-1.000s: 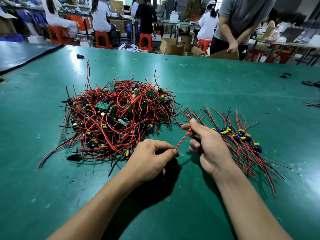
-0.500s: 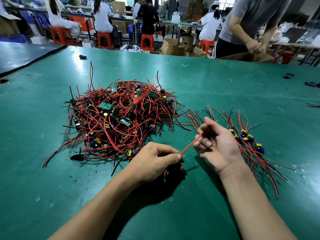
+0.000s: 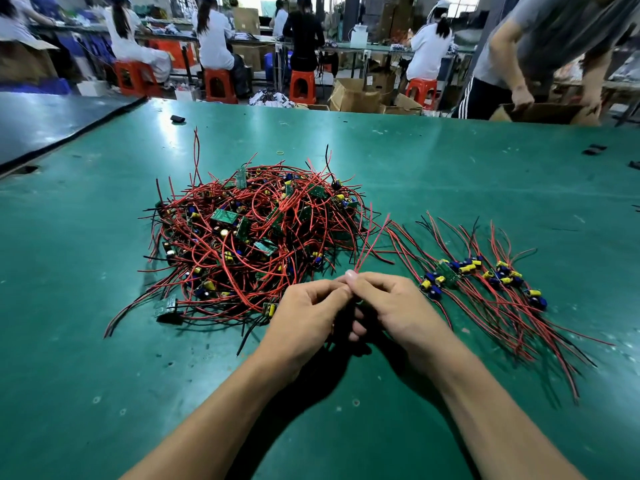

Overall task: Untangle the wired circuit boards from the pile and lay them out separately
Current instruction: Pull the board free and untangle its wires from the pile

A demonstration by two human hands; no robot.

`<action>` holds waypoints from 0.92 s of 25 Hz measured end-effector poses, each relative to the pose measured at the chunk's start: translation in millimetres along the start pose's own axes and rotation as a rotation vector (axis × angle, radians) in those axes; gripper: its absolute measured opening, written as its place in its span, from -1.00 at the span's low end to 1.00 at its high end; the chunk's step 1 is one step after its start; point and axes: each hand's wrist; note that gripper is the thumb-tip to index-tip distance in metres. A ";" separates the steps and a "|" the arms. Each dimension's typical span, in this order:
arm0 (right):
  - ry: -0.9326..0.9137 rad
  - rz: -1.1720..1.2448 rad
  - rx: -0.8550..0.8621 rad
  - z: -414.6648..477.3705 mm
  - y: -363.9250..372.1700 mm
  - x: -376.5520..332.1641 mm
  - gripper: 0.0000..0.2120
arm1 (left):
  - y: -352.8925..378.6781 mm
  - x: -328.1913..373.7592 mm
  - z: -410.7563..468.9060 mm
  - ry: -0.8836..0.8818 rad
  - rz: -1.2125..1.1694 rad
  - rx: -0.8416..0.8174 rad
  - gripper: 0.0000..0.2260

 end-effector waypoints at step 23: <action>0.104 0.428 0.252 18.1 -32.9 -9.5 -0.59 | 3.5 6.7 -7.7 -0.127 -0.028 -0.113 -0.77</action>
Point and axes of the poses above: each hand's wrist, its own z-axis towards the middle knuckle, its own y-axis out of the palm, x = y × z, and after that the axes turned 3 degrees about x, right-handed
